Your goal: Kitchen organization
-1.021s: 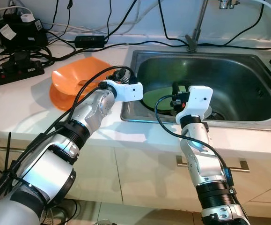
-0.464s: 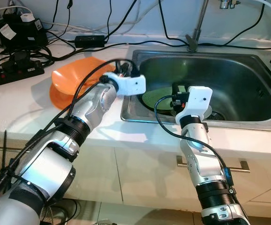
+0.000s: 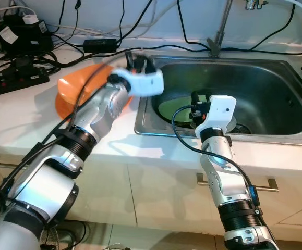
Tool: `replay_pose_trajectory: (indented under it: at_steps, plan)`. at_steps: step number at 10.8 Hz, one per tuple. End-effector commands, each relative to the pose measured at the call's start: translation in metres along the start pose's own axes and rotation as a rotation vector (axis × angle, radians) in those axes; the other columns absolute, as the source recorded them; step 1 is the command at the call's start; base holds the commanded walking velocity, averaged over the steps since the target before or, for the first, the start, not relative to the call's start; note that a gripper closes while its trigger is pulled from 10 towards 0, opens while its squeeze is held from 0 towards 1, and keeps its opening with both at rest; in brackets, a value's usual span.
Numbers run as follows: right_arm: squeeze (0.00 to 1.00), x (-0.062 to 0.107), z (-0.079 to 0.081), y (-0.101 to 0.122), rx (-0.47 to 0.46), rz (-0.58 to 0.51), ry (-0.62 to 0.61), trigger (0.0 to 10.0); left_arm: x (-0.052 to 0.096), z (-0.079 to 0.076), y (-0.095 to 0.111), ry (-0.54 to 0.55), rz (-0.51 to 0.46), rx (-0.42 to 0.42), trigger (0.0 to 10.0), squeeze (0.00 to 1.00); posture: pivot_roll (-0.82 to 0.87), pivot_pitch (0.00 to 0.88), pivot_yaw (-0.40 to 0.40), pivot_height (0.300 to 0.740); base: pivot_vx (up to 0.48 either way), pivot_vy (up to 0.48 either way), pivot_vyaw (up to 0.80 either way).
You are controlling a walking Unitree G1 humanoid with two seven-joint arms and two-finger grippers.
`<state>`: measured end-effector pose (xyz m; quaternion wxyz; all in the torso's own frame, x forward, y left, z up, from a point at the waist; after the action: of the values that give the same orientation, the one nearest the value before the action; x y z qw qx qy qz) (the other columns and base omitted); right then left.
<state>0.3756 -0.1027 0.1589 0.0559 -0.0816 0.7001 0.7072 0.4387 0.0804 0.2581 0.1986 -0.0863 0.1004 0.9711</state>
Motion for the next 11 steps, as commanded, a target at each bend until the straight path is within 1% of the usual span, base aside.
replay_pose_trajectory:
  at_steps: [1, 2, 3, 5, 6, 7, 8, 10, 11]
  plan:
    - [0.0, -0.004, 0.002, 0.005, 0.003, -0.017, 0.004, 10.0, 0.001, 0.027, 0.001, 0.12, -0.026, 0.004, 10.0, 0.0, -0.05, 0.0, 0.023, 0.74, 0.0, 0.0, 0.0]
    - [0.0, -0.004, 0.001, 0.006, 0.002, -0.018, 0.003, 10.0, 0.008, 0.061, 0.021, 0.282, -0.148, 0.063, 10.0, 0.0, -0.04, 0.0, 0.02, 0.74, 0.0, 0.0, 0.0]
    - [0.0, -0.004, 0.002, 0.006, 0.002, -0.018, 0.006, 10.0, 0.013, 0.067, 0.033, 0.322, -0.21, 0.134, 10.0, 0.0, -0.04, 0.0, 0.02, 0.74, 0.0, 0.0, 0.0]
    - [0.0, -0.003, 0.005, 0.006, 0.0, -0.022, 0.014, 10.0, 0.029, 0.077, 0.059, 0.384, -0.351, 0.255, 10.0, 0.0, -0.05, 0.0, 0.023, 0.74, 0.0, 0.0, 0.0]
    - [0.62, -0.002, 0.005, 0.007, -0.004, -0.025, 0.017, 10.0, 0.036, 0.085, 0.071, 0.393, -0.431, 0.443, 10.0, 0.0, -0.05, 0.0, 0.025, 0.74, 0.0, 0.0, 0.0]
    - [1.0, -0.001, 0.005, 0.007, -0.009, -0.028, 0.019, 10.0, 0.036, 0.086, 0.073, 0.378, -0.446, 0.56, 10.0, 0.0, -0.05, 0.0, 0.025, 0.74, 0.0, 0.0, 0.0]
    - [1.0, -0.003, 0.007, 0.015, 0.001, -0.053, 0.033, 10.0, 0.033, 0.076, 0.067, 0.323, -0.409, 0.788, 10.0, 0.0, -0.06, 0.0, 0.025, 0.74, 0.0, 0.0, 0.0]
    - [1.0, -0.006, 0.013, 0.032, 0.051, -0.108, 0.091, 10.0, 0.028, 0.061, 0.061, 0.249, -0.362, 1.015, 10.0, 0.0, -0.06, 0.0, 0.024, 0.74, 0.0, 0.0, 0.0]
    - [0.0, -0.007, 0.018, 0.04, 0.074, -0.133, 0.136, 10.0, 0.027, 0.056, 0.059, 0.227, -0.348, 1.074, 10.0, 0.0, -0.07, 0.0, 0.024, 0.74, 0.0, 0.0, 0.0]
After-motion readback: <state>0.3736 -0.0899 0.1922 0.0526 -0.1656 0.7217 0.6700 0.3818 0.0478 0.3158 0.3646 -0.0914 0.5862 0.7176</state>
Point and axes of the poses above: a point about 5 cm out from each wrist's last joint towards the gripper, its own x axis pointing back from the gripper into the wrist, its own y axis along the axis of the wrist's last joint, z = x × y, the point moved 5 cm from there along -x, pointing out of the wrist towards the gripper, and after that the axes turned 3 degrees about x, right-handed, at the moved point
